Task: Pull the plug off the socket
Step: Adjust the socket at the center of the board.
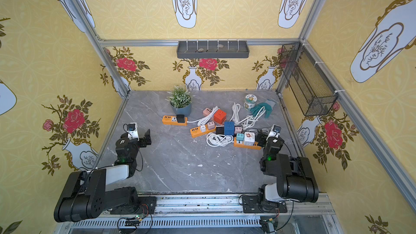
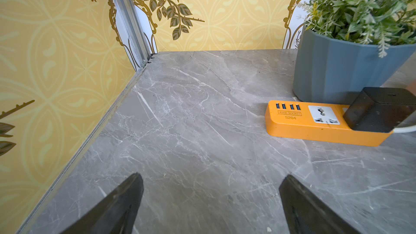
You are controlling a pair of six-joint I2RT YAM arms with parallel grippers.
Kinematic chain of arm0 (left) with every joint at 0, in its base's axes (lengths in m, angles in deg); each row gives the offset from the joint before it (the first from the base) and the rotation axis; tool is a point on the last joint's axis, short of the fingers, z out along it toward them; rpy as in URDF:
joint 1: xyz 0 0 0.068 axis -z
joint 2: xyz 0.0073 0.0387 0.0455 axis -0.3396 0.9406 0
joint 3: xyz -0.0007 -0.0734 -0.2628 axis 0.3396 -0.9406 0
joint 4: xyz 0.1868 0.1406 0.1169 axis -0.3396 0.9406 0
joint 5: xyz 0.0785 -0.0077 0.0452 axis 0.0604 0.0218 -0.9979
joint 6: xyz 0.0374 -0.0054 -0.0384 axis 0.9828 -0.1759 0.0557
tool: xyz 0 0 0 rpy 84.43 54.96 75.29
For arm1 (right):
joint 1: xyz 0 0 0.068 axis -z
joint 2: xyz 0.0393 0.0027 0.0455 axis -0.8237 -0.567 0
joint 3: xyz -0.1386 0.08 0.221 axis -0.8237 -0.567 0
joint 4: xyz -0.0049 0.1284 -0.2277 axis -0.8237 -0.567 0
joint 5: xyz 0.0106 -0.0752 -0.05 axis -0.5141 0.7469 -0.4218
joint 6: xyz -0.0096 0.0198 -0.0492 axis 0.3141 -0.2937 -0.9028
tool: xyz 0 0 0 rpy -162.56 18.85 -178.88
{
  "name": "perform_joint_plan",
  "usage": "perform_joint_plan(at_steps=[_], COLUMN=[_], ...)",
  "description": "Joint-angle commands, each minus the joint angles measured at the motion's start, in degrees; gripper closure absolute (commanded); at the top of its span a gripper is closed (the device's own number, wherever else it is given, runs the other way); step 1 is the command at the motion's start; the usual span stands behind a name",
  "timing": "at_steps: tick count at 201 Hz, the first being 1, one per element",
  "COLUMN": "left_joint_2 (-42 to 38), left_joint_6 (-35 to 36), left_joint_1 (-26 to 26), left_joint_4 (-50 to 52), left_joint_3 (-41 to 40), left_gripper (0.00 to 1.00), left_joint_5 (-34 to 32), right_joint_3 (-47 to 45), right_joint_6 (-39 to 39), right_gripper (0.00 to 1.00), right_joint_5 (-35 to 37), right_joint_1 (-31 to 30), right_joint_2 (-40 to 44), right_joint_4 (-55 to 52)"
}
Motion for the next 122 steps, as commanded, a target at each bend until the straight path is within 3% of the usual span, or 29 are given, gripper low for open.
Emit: perform_joint_plan(at_steps=[1, 19, 41, 68, 79, 97, 122], left_joint_2=[0.1, -0.1, -7.3, -19.8, -23.1, -27.1, -29.7], left_joint_6=[0.5, 0.4, -0.8, -1.9, -2.9, -6.0, -13.7], left_joint_1=[0.0, 0.1, 1.0, 1.0, 1.1, 0.9, 1.0], left_joint_4=[-1.1, -1.3, 4.9, 25.5, 32.1, 38.9, 43.5], left_joint_3=[-0.2, -0.3, 0.8, 6.6, 9.4, 12.8, 16.3], left_gripper=[0.0, 0.0, 0.0, 0.0, 0.0, 0.0, 0.0], left_joint_5=[0.0, -0.5, -7.1, -10.0, -10.7, -8.9, -2.8], right_joint_3=[0.2, -0.7, -2.9, 1.8, 4.0, 8.6, 16.4], right_joint_6=[0.0, -0.3, -1.5, -0.1, 1.2, 4.2, 9.3], right_gripper=[0.02, 0.02, 0.02, 0.02, 0.02, 0.02, 0.02], right_joint_5=[-0.5, 2.0, 5.2, 6.5, 7.5, 6.9, -0.1], right_joint_1=[0.0, -0.5, -2.5, -3.9, -3.9, -3.9, -3.8], right_joint_2=[0.0, 1.1, 11.3, 31.6, 36.1, 41.9, 44.2], right_joint_4=[0.6, 2.1, -2.1, -25.7, -32.1, -42.6, -53.4])
